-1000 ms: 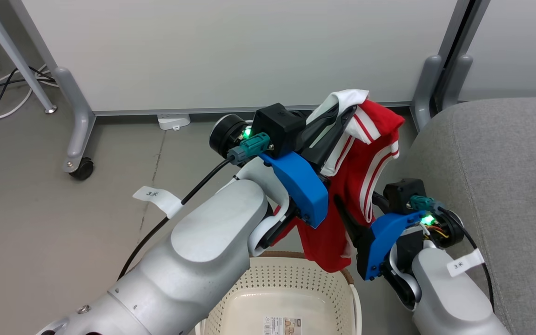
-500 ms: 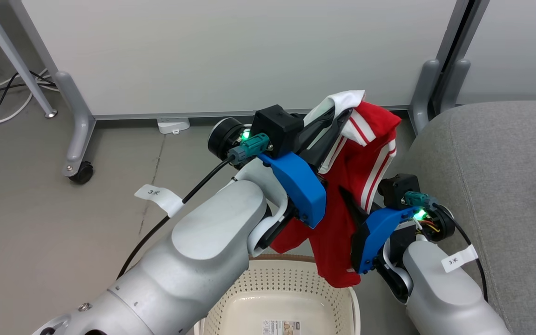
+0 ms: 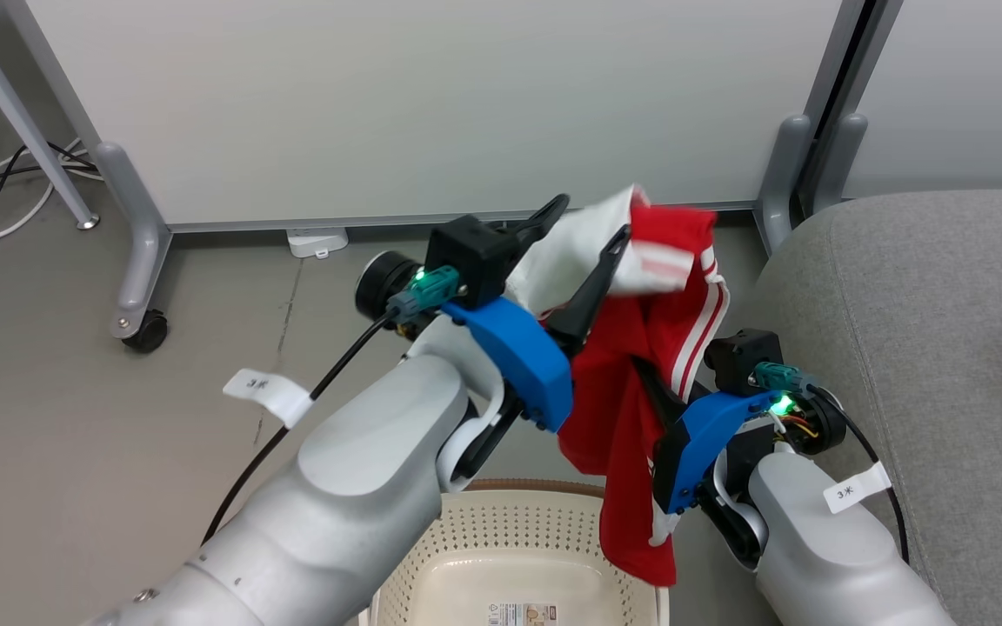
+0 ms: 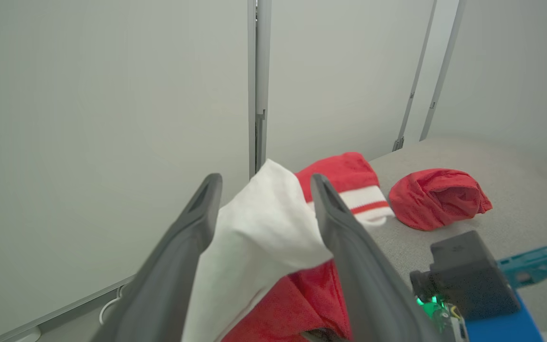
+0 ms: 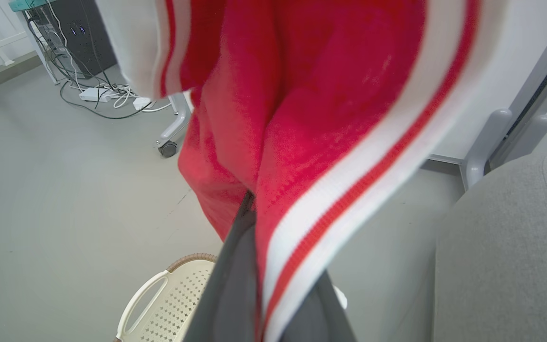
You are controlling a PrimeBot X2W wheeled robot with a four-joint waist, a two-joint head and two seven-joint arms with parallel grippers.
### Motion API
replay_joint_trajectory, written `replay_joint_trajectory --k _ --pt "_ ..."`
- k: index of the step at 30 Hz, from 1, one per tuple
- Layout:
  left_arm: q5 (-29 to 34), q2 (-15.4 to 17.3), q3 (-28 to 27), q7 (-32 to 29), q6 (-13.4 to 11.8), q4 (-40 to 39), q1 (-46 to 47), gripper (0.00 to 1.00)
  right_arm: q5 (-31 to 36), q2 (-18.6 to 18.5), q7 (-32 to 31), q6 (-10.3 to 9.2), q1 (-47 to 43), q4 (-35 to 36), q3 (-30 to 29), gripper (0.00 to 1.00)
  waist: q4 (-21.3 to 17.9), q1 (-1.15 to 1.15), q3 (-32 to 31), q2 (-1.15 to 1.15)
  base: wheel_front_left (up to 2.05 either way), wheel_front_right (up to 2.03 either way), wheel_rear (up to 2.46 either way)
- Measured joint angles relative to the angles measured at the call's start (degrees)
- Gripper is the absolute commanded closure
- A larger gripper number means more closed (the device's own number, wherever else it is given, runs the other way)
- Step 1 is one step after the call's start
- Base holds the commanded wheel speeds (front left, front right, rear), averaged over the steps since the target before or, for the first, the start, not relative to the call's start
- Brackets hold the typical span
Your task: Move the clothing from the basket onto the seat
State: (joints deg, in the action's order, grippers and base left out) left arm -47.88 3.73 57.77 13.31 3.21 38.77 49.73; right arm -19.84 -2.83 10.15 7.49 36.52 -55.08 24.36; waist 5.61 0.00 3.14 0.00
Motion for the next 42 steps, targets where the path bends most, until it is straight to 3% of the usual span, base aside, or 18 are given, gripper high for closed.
replay_joint_trajectory --k 10,20,25,31,42 --pt "0.2 5.4 -4.6 1.6 -1.6 -2.7 -7.1 0.0 -0.2 0.0 1.4 0.0 0.9 -1.2 0.5 1.0 -0.5 0.0 0.0 0.0 0.0 0.0 0.0" --pt "10.2 12.5 -20.1 1.7 -5.0 -17.1 -24.7 0.0 0.6 -0.2 3.1 0.0 1.7 3.0 1.2 1.0 -5.8 0.0 1.5 0.0 0.0 0.0 0.0" --pt "14.3 12.6 -28.2 1.7 -5.1 -21.5 -32.8 0.0 1.2 -1.4 3.3 0.0 1.2 7.9 1.0 1.0 -10.4 0.0 2.2 0.0 0.0 0.0 0.0" --pt "18.3 10.4 -35.1 1.7 -3.4 -24.2 -38.7 0.0 2.2 -4.3 1.3 0.0 -2.3 16.3 -1.1 1.0 -16.7 0.0 3.1 0.0 0.0 0.0 0.0" --pt "24.0 7.3 -42.2 1.7 -0.6 -24.3 -41.7 0.0 5.0 -6.6 -5.9 0.0 -13.2 33.9 -10.3 1.0 -27.7 0.0 4.3 0.0 0.0 0.0 0.0"
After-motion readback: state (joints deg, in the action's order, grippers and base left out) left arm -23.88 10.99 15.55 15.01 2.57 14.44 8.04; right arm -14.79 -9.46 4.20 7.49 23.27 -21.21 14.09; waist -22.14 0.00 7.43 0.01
